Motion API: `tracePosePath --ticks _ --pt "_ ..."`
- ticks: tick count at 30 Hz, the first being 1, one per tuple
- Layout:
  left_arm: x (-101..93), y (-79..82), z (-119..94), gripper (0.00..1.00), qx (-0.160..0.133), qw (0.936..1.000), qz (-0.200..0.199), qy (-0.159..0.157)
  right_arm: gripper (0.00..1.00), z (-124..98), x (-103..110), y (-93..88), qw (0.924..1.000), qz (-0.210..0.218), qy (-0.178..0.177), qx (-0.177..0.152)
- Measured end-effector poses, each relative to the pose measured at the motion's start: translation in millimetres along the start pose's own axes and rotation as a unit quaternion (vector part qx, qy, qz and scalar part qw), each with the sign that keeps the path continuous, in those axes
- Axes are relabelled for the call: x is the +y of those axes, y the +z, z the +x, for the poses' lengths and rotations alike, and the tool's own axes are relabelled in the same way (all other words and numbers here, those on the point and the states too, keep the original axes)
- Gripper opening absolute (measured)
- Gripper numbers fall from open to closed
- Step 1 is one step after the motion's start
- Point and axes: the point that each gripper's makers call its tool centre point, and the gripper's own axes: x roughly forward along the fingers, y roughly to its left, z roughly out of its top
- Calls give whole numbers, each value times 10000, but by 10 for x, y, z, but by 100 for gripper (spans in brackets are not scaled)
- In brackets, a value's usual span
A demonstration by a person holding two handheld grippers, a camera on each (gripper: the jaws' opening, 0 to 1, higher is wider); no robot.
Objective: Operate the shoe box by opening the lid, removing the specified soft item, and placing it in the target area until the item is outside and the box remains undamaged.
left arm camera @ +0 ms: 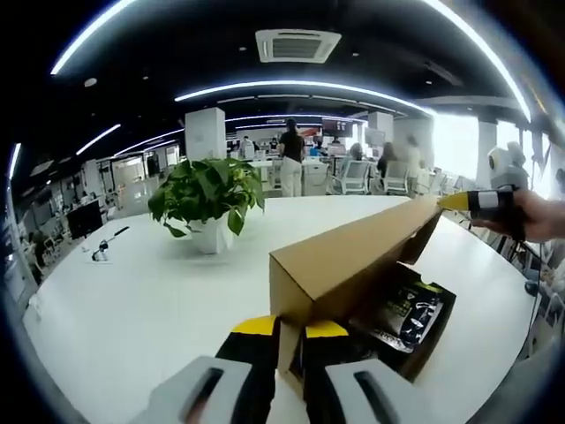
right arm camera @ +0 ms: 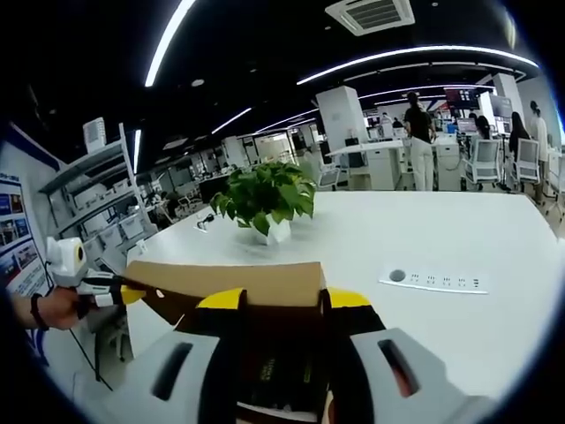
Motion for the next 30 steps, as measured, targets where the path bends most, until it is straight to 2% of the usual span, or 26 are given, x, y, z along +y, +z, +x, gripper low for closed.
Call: tracePosePath --ticks 9,17,23,26,30 --pt "33 32 44 8 -20 9999 -135 -70 30 -57 11 -55 9994 -190 246 130" --pt "75 68 84 7 -27 9999 -149 -59 29 9 -120 -246 9978 -463 66 478" --pt "87 69 92 7 -40 9998 -189 -91 18 161 -297 -352 9975 -322 -152 618" --pt "95 72 97 7 -44 9997 -201 -99 16 226 -345 -393 9972 -277 -202 662" --pt "101 79 106 7 -56 9997 -197 -96 6 284 -415 -441 9966 -248 -320 715"
